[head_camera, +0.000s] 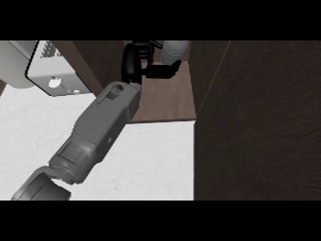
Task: Pick up the bottled water, place it into the cabinet and close the cabinet
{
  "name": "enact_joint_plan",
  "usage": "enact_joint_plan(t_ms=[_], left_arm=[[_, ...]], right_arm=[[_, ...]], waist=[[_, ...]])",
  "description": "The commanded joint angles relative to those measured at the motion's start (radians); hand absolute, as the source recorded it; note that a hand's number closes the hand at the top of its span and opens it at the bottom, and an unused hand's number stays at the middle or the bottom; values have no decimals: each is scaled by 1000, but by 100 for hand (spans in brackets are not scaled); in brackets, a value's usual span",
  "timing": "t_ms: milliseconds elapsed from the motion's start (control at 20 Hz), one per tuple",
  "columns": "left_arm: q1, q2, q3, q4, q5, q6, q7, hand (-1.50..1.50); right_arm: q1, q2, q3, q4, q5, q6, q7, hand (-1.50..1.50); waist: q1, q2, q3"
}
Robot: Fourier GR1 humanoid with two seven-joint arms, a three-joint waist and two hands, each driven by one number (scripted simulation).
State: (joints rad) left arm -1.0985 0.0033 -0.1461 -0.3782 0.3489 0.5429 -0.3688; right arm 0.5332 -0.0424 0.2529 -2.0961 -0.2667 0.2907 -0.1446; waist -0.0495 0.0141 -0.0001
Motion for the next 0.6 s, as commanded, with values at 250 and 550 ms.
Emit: enact_joint_plan(t_ms=[250,550], left_arm=[[-84,24,12,210,-73,88,-65,150],[-35,78,1,275,-112,140,-124,150]], right_arm=[[-65,-4,-14,39,2,-2,9,-150],[-12,-17,-6,17,-10,18,-11,-150]], waist=[[-11,10,0],[-19,13,-1]])
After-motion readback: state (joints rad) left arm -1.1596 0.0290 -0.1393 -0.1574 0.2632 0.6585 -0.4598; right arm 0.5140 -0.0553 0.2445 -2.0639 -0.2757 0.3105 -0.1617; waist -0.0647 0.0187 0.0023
